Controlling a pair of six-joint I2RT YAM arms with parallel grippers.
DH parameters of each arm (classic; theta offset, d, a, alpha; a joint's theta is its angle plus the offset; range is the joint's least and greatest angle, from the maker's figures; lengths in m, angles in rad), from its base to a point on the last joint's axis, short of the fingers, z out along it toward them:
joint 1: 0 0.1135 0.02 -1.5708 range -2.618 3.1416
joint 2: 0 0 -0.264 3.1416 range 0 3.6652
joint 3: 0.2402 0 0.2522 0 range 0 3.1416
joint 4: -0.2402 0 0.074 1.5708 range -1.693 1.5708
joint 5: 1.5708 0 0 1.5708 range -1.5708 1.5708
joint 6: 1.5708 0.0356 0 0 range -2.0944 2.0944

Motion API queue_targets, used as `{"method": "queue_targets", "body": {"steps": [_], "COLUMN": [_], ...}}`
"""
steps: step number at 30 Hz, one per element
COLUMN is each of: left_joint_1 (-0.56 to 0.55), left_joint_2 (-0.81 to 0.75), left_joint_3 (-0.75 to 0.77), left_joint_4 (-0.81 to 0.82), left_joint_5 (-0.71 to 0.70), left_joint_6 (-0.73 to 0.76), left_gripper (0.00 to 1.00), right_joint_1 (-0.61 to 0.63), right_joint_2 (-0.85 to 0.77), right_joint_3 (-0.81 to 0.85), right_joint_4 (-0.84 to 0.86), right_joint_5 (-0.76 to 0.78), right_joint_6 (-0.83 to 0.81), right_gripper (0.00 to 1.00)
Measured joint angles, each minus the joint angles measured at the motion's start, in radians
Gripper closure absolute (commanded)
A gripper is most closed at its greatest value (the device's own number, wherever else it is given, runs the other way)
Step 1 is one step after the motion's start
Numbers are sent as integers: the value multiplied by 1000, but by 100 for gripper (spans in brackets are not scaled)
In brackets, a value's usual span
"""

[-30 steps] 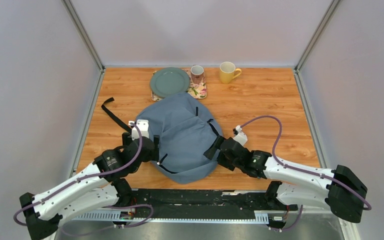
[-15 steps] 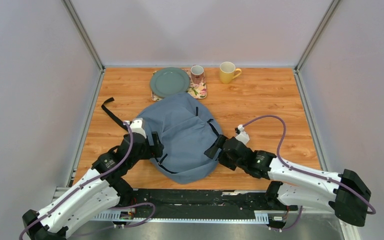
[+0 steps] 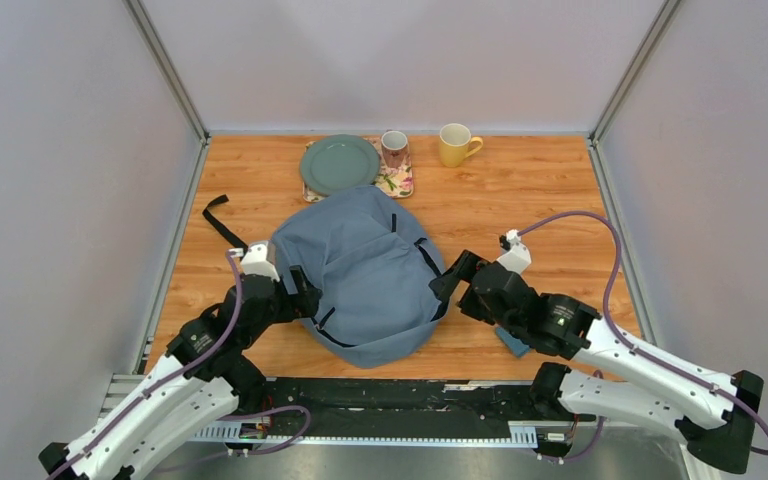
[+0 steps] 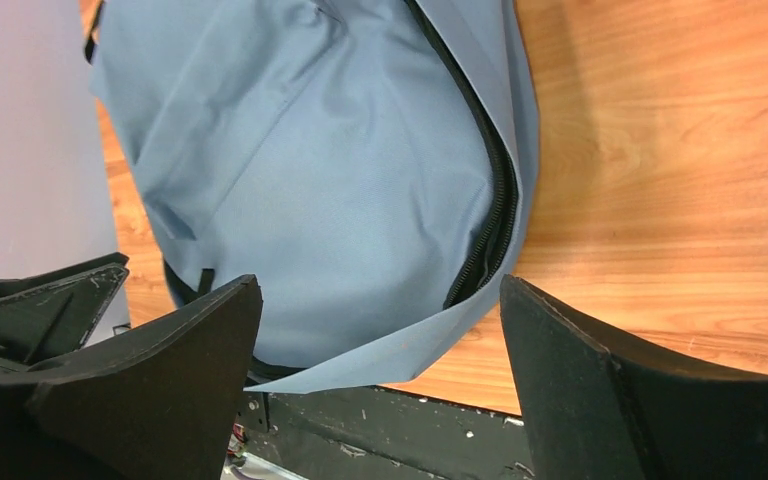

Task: Pack the student bag
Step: Zip the student bag at the center of the board.

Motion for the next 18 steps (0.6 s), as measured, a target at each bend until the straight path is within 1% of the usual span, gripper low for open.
{"method": "queue_targets", "body": {"steps": [5, 9, 13, 18], "left_joint_1": [1, 1, 1, 1], "left_joint_2": [-69, -74, -108, -94], "left_joint_3": [-34, -47, -47, -25], "left_joint_4": [13, -10, -6, -9], "left_joint_5": [5, 8, 14, 40], "left_joint_6": [4, 3, 28, 57], "left_gripper": [3, 2, 2, 2], "right_joint_1": [0, 0, 0, 0], "right_joint_2": [-17, 52, 140, 175], "right_joint_3": [36, 100, 207, 299], "right_joint_4": [-12, -37, -61, -53], "right_joint_5": [39, 97, 176, 269], "right_joint_6": [-35, -35, -32, -26], "right_gripper": [7, 7, 7, 9]}}
